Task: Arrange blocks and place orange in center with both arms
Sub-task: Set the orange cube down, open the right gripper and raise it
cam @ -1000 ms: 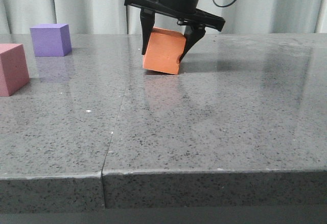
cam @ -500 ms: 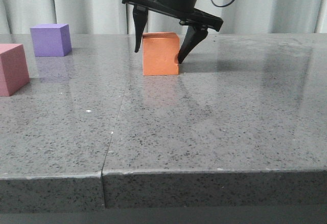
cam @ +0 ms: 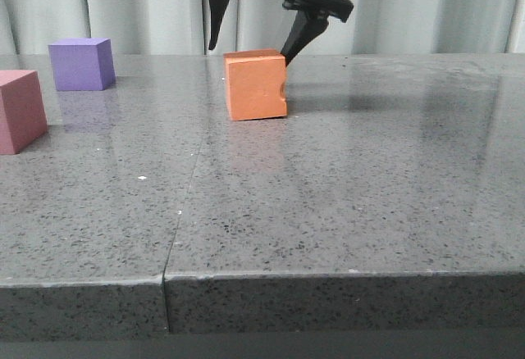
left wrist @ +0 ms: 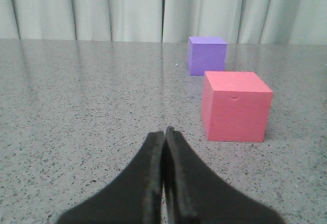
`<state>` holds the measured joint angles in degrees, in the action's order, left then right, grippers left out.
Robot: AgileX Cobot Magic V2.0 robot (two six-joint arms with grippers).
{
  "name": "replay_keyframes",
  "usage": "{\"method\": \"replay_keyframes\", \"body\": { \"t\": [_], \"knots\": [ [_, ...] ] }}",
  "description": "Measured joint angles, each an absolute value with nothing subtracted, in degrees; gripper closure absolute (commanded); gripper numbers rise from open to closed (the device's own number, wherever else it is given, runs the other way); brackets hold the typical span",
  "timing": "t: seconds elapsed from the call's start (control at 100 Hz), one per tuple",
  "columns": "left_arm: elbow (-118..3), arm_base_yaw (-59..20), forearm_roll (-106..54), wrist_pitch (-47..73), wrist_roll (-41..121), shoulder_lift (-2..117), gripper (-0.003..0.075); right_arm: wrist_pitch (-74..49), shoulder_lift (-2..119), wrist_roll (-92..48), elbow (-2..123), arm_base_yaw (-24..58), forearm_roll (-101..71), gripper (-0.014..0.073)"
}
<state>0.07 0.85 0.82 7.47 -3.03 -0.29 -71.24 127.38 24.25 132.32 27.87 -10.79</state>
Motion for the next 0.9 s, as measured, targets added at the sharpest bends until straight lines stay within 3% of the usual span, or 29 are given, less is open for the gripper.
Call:
{"method": "replay_keyframes", "body": {
  "t": [0.12, 0.22, 0.48, 0.62, 0.9],
  "knots": [
    [0.07, 0.85, 0.82, 7.47, -3.03, -0.29, 0.0741, -71.27, 125.93, 24.0, 132.32, 27.87, -10.79, 0.0011],
    [0.07, 0.85, 0.82, 7.47, -3.03, -0.29, 0.0741, -71.37, 124.67, 23.61, 132.32, 27.87, -10.79, 0.0094],
    [0.07, 0.85, 0.82, 7.47, -3.03, -0.29, 0.0741, -71.61, 121.08, 20.69, 132.32, 27.87, -10.79, 0.0497],
    [0.07, 0.85, 0.82, 7.47, -3.03, -0.29, 0.0741, -71.72, 119.12, 18.79, 132.32, 27.87, -10.79, 0.065],
    [0.07, 0.85, 0.82, 7.47, -3.03, -0.29, 0.0741, -72.05, 114.57, 16.55, 130.24, 27.87, -10.58, 0.0663]
  ]
}}
